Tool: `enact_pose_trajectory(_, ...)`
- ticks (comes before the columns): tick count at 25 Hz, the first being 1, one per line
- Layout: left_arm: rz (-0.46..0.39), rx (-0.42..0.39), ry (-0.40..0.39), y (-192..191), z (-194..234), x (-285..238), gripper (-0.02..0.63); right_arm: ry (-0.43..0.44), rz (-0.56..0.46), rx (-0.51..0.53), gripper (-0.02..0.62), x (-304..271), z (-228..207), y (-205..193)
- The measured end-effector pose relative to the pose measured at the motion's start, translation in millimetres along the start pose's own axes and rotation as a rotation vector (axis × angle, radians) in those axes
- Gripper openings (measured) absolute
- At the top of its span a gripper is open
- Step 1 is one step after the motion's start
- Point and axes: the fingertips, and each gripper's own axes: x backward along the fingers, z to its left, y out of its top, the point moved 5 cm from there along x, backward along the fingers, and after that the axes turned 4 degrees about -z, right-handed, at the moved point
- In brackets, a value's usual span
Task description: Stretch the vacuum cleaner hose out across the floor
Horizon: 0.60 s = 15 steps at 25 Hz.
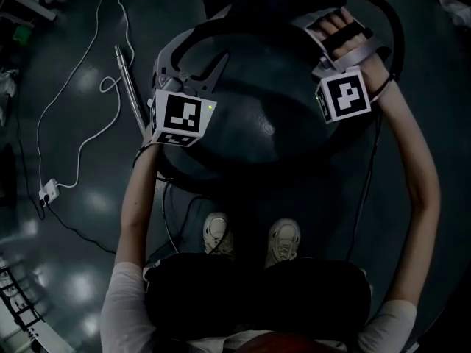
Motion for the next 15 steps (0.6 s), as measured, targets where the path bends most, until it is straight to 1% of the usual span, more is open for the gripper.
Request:
enact_pose_trajectory(2, 0.032, -0.071, -0.033, -5, 2, -9, 0.261, -0.043, -0.049, 0.020, 0.230, -10, -9, 23)
enact_pose_trajectory(4, 0.056, -0.152, -0.035, -10, 6, -13, 0.261, -0.094, -0.084, 0.036, 0.225, -11, -22, 42)
enact_pose_trajectory(5, 0.059, -0.190, -0.011, -11, 11, -15, 0.261, -0.119, -0.097, 0.055, 0.224, -11, -30, 50)
enact_pose_trajectory(7, 0.041, -0.274, 0.074, -9, 24, -17, 0.261, -0.168, -0.144, 0.099, 0.215, -6, -41, 70)
enact_pose_trajectory(8, 0.024, -0.314, 0.116, -7, 30, -19, 0.261, -0.209, -0.192, 0.118, 0.183, 1, -46, 83)
enact_pose_trajectory(9, 0.010, -0.339, 0.145, -6, 35, -21, 0.261, -0.260, -0.246, 0.131, 0.010, 9, -53, 99)
enact_pose_trajectory(10, 0.010, -0.334, 0.161, -7, 40, -25, 0.260, -0.302, -0.291, 0.124, 0.011, 17, -58, 114)
enact_pose_trajectory(11, 0.023, -0.286, 0.174, -13, 47, -30, 0.209, -0.329, -0.319, 0.091, 0.010, 22, -61, 127)
enact_pose_trajectory(12, 0.042, -0.194, 0.197, -21, 58, -35, 0.006, -0.345, -0.330, 0.033, 0.011, 25, -62, 134)
enact_pose_trajectory(13, 0.062, -0.080, 0.223, -31, 70, -38, 0.005, -0.354, -0.325, -0.038, 0.011, 25, -61, 136)
enact_pose_trajectory(14, 0.084, 0.018, 0.242, -39, 80, -38, 0.005, -0.356, -0.304, -0.111, 0.011, 25, -57, 132)
enact_pose_trajectory(15, 0.102, 0.073, 0.251, -45, 86, -35, 0.005, -0.353, -0.272, -0.180, 0.011, 23, -51, 123)
